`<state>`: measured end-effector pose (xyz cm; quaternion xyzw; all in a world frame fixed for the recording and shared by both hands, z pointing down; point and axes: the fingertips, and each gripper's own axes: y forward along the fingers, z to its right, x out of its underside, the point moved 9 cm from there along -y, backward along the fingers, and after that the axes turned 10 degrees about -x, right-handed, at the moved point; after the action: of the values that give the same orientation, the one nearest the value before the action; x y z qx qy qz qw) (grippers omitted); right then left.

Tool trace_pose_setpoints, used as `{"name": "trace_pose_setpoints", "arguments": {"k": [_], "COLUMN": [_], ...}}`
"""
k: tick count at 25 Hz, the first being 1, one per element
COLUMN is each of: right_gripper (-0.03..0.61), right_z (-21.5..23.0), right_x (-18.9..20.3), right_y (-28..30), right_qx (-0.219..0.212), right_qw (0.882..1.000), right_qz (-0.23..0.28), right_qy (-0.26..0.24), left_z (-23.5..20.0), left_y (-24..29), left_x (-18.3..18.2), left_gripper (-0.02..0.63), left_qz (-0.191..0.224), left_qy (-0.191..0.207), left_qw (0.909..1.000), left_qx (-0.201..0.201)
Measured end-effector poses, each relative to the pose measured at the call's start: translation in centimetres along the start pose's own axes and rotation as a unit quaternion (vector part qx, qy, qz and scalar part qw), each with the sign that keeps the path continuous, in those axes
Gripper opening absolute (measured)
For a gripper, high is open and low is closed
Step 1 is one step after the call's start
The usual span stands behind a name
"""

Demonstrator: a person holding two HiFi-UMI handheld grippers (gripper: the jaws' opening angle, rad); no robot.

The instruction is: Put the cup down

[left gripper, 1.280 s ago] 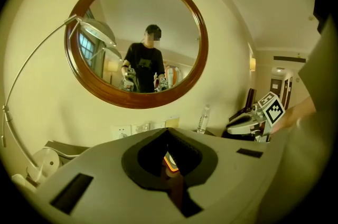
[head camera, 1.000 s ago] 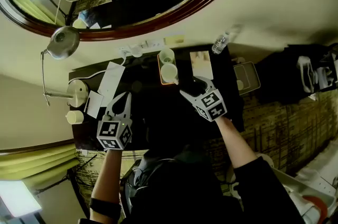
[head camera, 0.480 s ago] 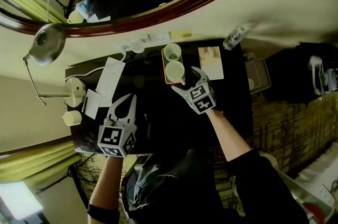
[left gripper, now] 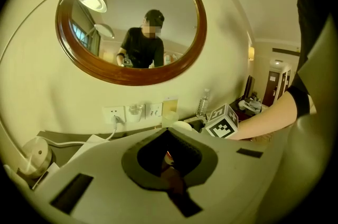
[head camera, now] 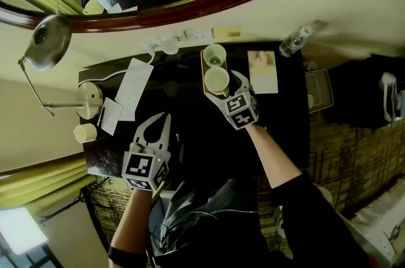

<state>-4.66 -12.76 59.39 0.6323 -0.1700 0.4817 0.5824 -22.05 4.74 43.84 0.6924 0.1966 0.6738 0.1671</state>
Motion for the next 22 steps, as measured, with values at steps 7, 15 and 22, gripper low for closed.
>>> {"name": "trace_pose_setpoints", "arguments": {"k": [7,15,22], "right_gripper": [0.430,0.417,0.417], "right_z": [0.0,-0.2,-0.4], "right_x": [-1.0,-1.0,-1.4], "right_y": [1.0,0.9,-1.5], "right_qx": [-0.010,-0.012,-0.001], "right_qw": [0.999,0.999,0.999], "right_qz": [-0.012,-0.009,0.008], "right_qy": [-0.035,-0.041,-0.046], "left_z": [-0.9,-1.3,-0.8], "left_y": [-0.4,-1.2,-1.6], "left_x": [2.0,2.4,2.0], "left_gripper": [0.000,0.000,0.000], "left_qz": [0.003,0.003,0.006], "left_qy": [0.011,0.009,0.002], "left_qw": [0.9999,0.9997,0.9998], "left_qx": [-0.012,-0.021,-0.017]}}
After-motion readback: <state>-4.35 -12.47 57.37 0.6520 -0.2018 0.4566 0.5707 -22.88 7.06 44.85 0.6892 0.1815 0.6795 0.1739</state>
